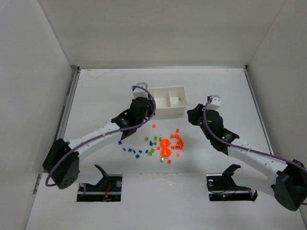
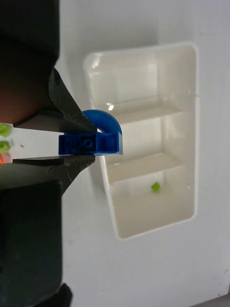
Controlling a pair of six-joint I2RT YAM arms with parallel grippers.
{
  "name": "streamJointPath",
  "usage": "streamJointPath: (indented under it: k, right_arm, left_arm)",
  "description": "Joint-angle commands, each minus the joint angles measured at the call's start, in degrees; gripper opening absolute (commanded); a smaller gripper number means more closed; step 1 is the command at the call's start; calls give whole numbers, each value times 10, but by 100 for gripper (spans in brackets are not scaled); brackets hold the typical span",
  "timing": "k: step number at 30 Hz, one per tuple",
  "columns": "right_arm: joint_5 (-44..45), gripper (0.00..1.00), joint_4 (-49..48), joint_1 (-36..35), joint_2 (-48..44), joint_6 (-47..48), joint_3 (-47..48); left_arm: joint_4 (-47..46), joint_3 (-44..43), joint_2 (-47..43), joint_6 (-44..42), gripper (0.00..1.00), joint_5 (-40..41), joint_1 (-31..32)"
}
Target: Sort the legos into containers by color
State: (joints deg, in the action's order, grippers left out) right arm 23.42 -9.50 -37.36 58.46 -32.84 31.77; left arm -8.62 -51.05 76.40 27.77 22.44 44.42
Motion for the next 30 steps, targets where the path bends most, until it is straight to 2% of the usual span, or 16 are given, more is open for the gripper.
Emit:
streamJointPath:
  k: [1, 6, 14, 30]
  right_arm:
    - [8, 30, 47, 1, -25, -12, -1]
    - [9, 31, 78, 1, -45, -27, -32]
    - [4, 35, 79, 1, -51, -19, -41]
    - [1, 37, 84, -4, -29, 1, -29]
  left_arm:
    - [-55, -85, 81, -7, 15, -77, -26]
    - [-71, -160, 172, -15, 15, -94, -46]
    - [-58, -225, 257, -12, 15, -102, -62]
    - [-41, -257, 336, -15, 18, -71, -68]
